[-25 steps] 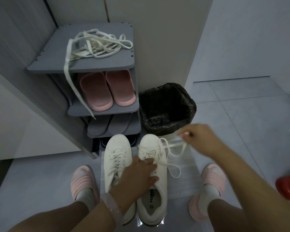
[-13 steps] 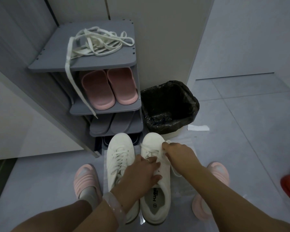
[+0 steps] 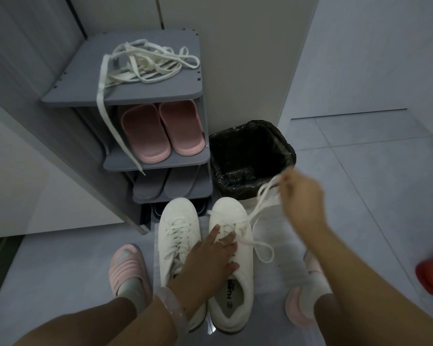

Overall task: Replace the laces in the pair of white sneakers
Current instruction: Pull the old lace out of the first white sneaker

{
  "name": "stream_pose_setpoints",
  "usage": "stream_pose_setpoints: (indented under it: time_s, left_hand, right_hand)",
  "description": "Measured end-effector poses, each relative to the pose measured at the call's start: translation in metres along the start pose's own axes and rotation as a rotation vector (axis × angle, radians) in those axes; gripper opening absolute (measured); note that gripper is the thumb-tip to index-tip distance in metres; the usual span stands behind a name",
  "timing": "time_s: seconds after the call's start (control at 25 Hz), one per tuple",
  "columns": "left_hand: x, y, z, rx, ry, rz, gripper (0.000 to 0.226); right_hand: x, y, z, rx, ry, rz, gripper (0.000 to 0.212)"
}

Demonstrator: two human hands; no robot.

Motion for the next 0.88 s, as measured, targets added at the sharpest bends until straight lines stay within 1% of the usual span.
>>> stream_pose_setpoints:
  time_s: [0.08, 0.12, 0.16, 0.2, 0.24, 0.28, 0.32, 0.36, 0.4, 0.44, 0.48, 0.52, 0.56, 0.68, 0.72, 0.8, 0.84, 0.88]
  left_hand:
    - [-0.001, -0.001, -0.001, -0.006, -0.026, 0.002, 0.052]
    - [0.0, -0.002, -0.001, -0.008, -0.037, 0.002, 0.052]
    - [0.001, -0.001, -0.001, -0.008, -0.04, 0.003, 0.052]
    - [0.001, -0.001, 0.0, -0.007, -0.036, 0.006, 0.052]
    - [0.001, -0.002, 0.0, -0.004, -0.031, 0.01, 0.053]
    - [0.0, -0.002, 0.001, -0.002, -0.028, 0.014, 0.054]
    - [0.0, -0.002, 0.001, -0.001, -0.031, 0.017, 0.055]
    - [0.0, -0.003, 0.001, 0.002, -0.042, 0.017, 0.056]
    - [0.001, -0.003, 0.001, 0.007, -0.054, 0.016, 0.057]
    - [0.002, -0.003, 0.0, 0.013, -0.062, 0.017, 0.058]
    - [0.002, -0.004, 0.0, 0.017, -0.063, 0.021, 0.059]
    - [0.002, -0.005, -0.001, 0.018, -0.06, 0.026, 0.059]
    - [0.002, -0.006, -0.002, 0.019, -0.059, 0.028, 0.06]
    - [0.004, -0.007, -0.004, 0.025, -0.063, 0.03, 0.063]
    - [0.004, -0.007, -0.004, 0.023, -0.061, 0.031, 0.063]
    - [0.005, -0.005, -0.005, 0.015, -0.063, 0.027, 0.062]
    - [0.005, -0.005, -0.006, 0.013, -0.063, 0.022, 0.061]
    - [0.005, -0.005, -0.007, 0.015, -0.059, 0.018, 0.06]
  right_hand:
    - [-0.023, 0.02, -0.04, -0.414, 0.303, 0.242, 0.013]
    - [-0.035, 0.024, -0.055, -0.554, 0.4, 0.326, 0.013]
    - [-0.042, 0.026, -0.062, -0.622, 0.454, 0.386, 0.012]
    - [-0.047, 0.028, -0.061, -0.602, 0.439, 0.418, 0.012]
    - [-0.046, 0.029, -0.054, -0.469, 0.334, 0.394, 0.014]
    - [-0.044, 0.028, -0.041, -0.252, 0.157, 0.304, 0.014]
    - [-0.038, 0.024, -0.026, -0.003, -0.005, 0.16, 0.013]
    - [-0.031, 0.016, -0.01, 0.241, -0.114, -0.005, 0.016]
    - [-0.024, 0.005, 0.005, 0.451, -0.165, -0.143, 0.024]
    - [-0.019, -0.007, 0.019, 0.61, -0.182, -0.232, 0.031]
    - [-0.013, -0.018, 0.03, 0.711, -0.181, -0.277, 0.035]
    - [-0.008, -0.027, 0.04, 0.749, -0.186, -0.287, 0.035]
    - [-0.004, -0.033, 0.048, 0.73, -0.197, -0.273, 0.033]
    - [-0.003, -0.036, 0.061, 0.584, -0.237, -0.15, 0.02]
    - [-0.005, -0.036, 0.063, 0.581, -0.235, -0.124, 0.015]
    - [-0.005, -0.036, 0.065, 0.643, -0.222, -0.173, 0.02]
    - [-0.003, -0.033, 0.062, 0.666, -0.18, -0.195, 0.02]
    - [-0.001, -0.028, 0.055, 0.647, -0.096, -0.195, 0.02]
Point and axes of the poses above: each hand's wrist, its own y-axis towards the middle knuckle, its own z-axis out of the palm, x = y × z, the point moved 2 cm from there along y, towards the middle knuckle, and after that the axes turned 3 degrees about -y, right-handed, at the moved point
